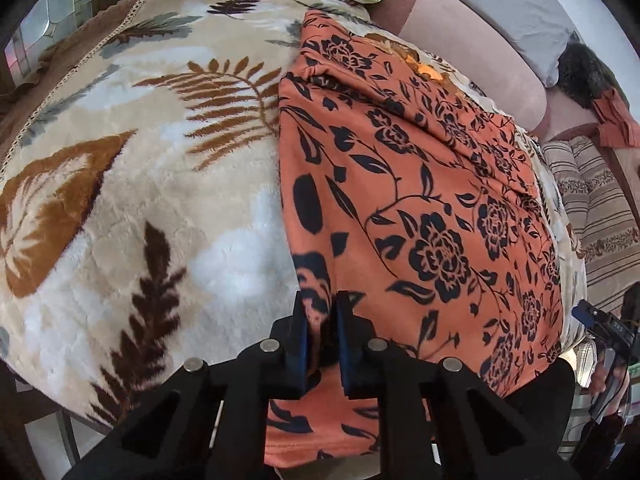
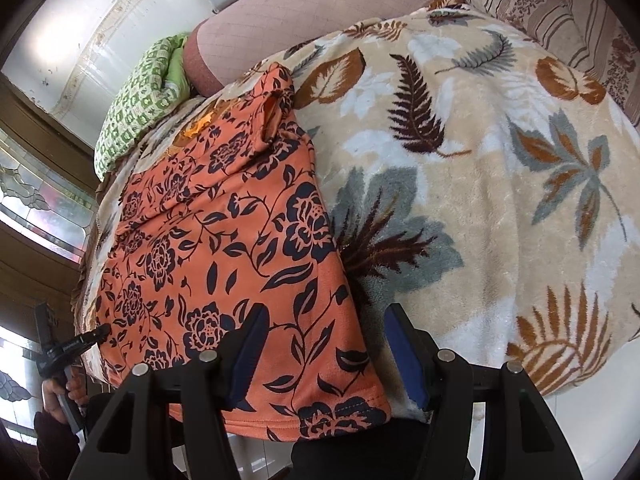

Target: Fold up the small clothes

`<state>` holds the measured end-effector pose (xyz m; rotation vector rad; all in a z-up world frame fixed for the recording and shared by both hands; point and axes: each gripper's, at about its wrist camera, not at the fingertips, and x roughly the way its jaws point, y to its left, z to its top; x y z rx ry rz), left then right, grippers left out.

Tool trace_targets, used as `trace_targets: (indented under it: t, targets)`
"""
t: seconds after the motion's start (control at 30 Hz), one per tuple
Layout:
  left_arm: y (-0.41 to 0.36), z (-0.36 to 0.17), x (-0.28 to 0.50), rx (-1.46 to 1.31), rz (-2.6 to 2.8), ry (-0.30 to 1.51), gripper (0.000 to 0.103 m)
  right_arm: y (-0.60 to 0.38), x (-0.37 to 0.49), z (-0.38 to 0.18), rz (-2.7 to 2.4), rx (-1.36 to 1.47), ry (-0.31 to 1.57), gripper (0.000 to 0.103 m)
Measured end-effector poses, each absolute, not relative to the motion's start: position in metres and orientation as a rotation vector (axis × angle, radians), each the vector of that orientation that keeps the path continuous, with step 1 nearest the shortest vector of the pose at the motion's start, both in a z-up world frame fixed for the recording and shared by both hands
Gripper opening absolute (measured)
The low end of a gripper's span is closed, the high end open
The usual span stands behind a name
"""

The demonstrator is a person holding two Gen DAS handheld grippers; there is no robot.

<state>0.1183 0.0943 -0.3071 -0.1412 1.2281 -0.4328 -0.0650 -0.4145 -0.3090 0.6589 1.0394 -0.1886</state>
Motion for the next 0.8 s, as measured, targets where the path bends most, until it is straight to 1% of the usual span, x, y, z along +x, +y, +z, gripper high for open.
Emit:
trace_targets:
  t: [0.03,0.1,0.13,0.17,0.27,0.3,0.33,0.37,0.4,0.43,0.47,0.5,0.57,0.63,0.67,0.7,0.73,0.77,0.8]
  targets:
    - [0.095,-0.305,0.117,-0.139,-0.425,1.228,0.013,-0.414,-0.063,-0.311,-0.186,0.661,1.046,0.064]
    - [0.098,-0.302,0.117,-0.095,-0.365,1.236,0.034,-0.412,-0.06,-0.314,-0.179,0.658,1.054,0.064]
    - [0.099,-0.302,0.118,-0.071,-0.338,1.239,0.062,-0.411,-0.059,-0.315,-0.174,0.654,1.059,0.064]
    - [0.099,-0.301,0.118,-0.05,-0.314,1.234,0.077,-0.41,-0.058,-0.317,-0.169,0.65,1.065,0.064]
    - [0.093,-0.305,0.115,-0.046,-0.377,1.261,0.077,-0.41,-0.055,-0.323,-0.157,0.652,1.082,0.064]
    - [0.09,-0.309,0.113,-0.059,-0.407,1.283,0.075,-0.41,-0.054,-0.325,-0.148,0.66,1.086,0.064]
    - [0.086,-0.315,0.11,-0.065,-0.432,1.312,0.062,-0.411,-0.054,-0.327,-0.138,0.671,1.09,0.064]
    - [0.082,-0.318,0.106,-0.043,-0.427,1.323,0.051,-0.412,-0.054,-0.329,-0.137,0.676,1.092,0.064]
    - [0.077,-0.318,0.102,0.02,-0.407,1.3,0.048,-0.413,-0.053,-0.331,-0.14,0.678,1.096,0.064]
    - [0.075,-0.317,0.099,0.046,-0.411,1.291,0.039,-0.415,-0.053,-0.333,-0.146,0.678,1.1,0.064]
    - [0.073,-0.316,0.098,0.048,-0.425,1.29,0.023,-0.416,-0.052,-0.335,-0.148,0.679,1.103,0.064]
    - [0.073,-0.316,0.098,0.025,-0.441,1.296,0.016,-0.418,-0.052,-0.338,-0.15,0.685,1.109,0.064]
    - [0.073,-0.315,0.101,-0.003,-0.449,1.3,0.013,-0.421,-0.049,-0.344,-0.156,0.685,1.124,0.064]
    - [0.073,-0.315,0.101,-0.007,-0.461,1.296,0.013,-0.421,-0.045,-0.35,-0.17,0.664,1.145,0.065]
    - [0.074,-0.315,0.1,-0.016,-0.466,1.298,0.014,-0.42,-0.043,-0.353,-0.168,0.652,1.154,0.069]
    - [0.076,-0.316,0.101,-0.034,-0.48,1.304,0.015,-0.418,-0.041,-0.355,-0.16,0.638,1.155,0.071]
    - [0.078,-0.317,0.102,-0.06,-0.494,1.312,0.023,-0.414,-0.039,-0.356,-0.154,0.618,1.153,0.072]
    - [0.082,-0.318,0.104,-0.088,-0.503,1.319,0.028,-0.41,-0.038,-0.355,-0.158,0.588,1.155,0.072]
    - [0.084,-0.319,0.106,-0.107,-0.509,1.323,0.029,-0.405,-0.036,-0.355,-0.157,0.559,1.162,0.071]
